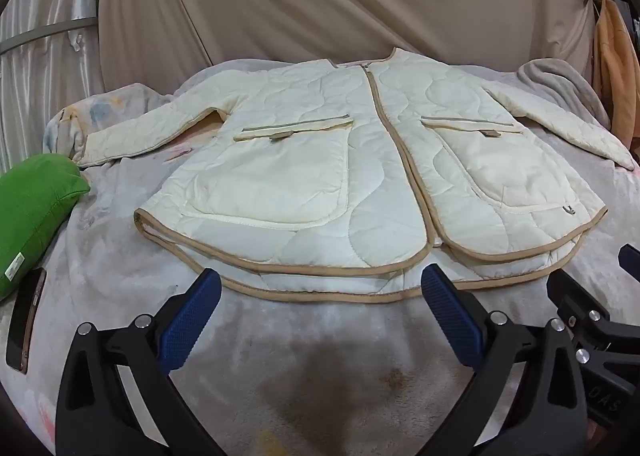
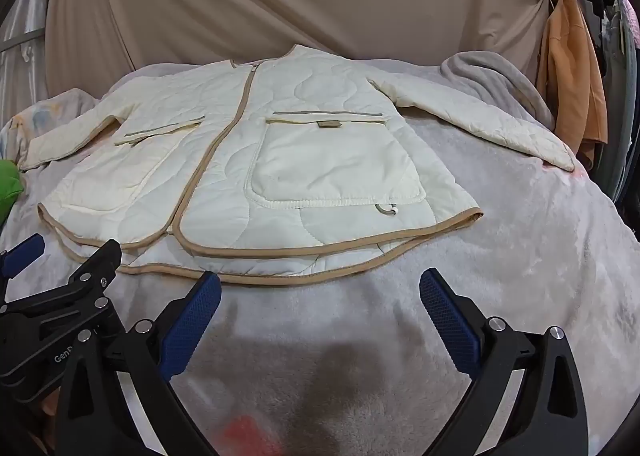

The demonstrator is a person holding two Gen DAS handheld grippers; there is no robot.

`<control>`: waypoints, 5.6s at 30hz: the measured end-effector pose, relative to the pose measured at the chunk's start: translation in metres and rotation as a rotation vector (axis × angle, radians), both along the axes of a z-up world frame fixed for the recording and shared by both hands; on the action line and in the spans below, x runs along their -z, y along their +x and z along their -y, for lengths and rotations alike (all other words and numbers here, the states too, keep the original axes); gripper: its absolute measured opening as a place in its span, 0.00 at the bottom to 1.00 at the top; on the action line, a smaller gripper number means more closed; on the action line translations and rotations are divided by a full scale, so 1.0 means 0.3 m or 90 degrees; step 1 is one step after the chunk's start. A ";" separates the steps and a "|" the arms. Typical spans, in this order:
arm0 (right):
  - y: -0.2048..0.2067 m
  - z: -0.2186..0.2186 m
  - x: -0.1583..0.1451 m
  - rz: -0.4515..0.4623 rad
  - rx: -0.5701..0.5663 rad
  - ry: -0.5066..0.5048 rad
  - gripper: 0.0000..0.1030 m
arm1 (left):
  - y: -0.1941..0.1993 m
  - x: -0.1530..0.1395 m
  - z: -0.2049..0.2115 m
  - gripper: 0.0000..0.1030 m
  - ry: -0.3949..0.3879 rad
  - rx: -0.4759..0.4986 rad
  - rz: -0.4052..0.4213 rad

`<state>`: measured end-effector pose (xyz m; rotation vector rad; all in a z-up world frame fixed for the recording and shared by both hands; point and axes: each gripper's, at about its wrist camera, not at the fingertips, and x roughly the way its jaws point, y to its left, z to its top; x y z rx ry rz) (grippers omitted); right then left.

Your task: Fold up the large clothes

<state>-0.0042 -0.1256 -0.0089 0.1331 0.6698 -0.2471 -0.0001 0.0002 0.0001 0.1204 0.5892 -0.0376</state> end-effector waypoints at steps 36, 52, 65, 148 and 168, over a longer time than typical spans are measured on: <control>0.005 -0.019 0.005 0.001 0.000 -0.003 0.94 | -0.004 0.007 -0.029 0.94 0.010 -0.002 -0.004; 0.002 -0.016 0.004 0.001 0.002 -0.006 0.93 | -0.005 0.009 -0.023 0.94 0.012 -0.002 -0.005; 0.008 -0.018 0.002 0.000 0.004 -0.009 0.93 | -0.004 0.009 -0.023 0.94 0.013 -0.002 -0.006; 0.919 0.844 -0.506 0.218 -0.103 0.199 0.09 | 0.686 -0.231 -0.327 0.94 -0.050 0.002 -0.005; 1.016 0.229 -0.141 0.022 -0.361 0.160 0.46 | 1.136 -0.170 -0.304 0.95 -0.320 0.099 -0.189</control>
